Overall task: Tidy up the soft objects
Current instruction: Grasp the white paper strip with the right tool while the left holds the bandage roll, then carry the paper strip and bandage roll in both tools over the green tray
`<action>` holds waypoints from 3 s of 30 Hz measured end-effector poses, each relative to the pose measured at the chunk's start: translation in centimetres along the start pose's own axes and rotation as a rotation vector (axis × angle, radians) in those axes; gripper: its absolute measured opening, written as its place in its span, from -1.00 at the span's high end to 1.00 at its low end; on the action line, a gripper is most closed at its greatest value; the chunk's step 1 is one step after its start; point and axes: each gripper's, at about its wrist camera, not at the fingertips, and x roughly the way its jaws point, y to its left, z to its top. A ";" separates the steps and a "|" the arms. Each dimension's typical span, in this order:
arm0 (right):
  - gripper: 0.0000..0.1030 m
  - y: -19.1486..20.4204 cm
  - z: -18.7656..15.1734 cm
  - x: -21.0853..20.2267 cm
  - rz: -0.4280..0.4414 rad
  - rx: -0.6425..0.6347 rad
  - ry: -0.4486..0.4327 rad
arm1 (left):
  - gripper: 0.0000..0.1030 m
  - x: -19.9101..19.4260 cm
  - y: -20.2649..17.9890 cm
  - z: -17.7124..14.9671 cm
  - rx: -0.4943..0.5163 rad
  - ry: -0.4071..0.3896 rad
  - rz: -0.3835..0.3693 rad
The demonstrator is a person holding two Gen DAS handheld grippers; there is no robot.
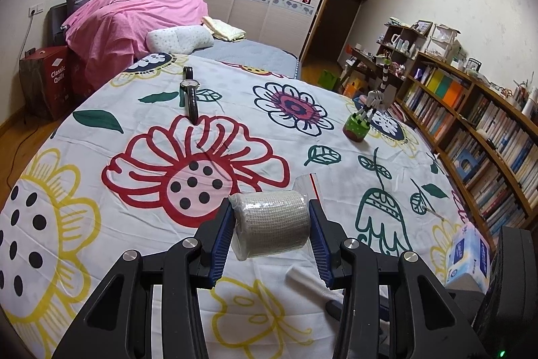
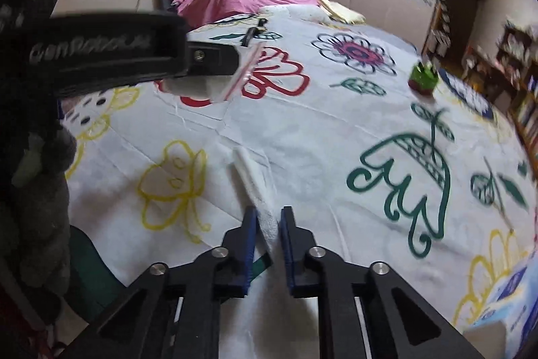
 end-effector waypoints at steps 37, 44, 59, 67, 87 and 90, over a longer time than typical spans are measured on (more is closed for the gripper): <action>0.82 -5.8 -6.3 -12.9 -0.083 0.442 -0.249 | 0.14 -2.5 -7.1 -3.3 0.172 0.005 -0.134; 0.82 -7.2 -7.4 -14.5 -0.132 0.489 -0.277 | 0.14 -2.7 -8.0 -3.9 0.200 0.011 -0.150; 0.82 -11.8 -12.1 -17.6 -0.290 0.629 -0.289 | 0.14 -2.8 -9.7 -5.4 0.265 0.022 -0.162; 0.82 -14.2 -15.1 -19.4 -0.406 0.710 -0.292 | 0.14 -3.2 -10.8 -6.2 0.311 0.015 -0.165; 0.82 -16.7 -18.8 -19.8 -0.576 0.732 -0.210 | 0.14 -4.4 -14.5 -8.4 0.398 0.036 -0.203; 0.82 -16.8 -19.2 -19.8 -0.594 0.715 -0.201 | 0.14 -4.6 -15.9 -8.8 0.422 0.047 -0.219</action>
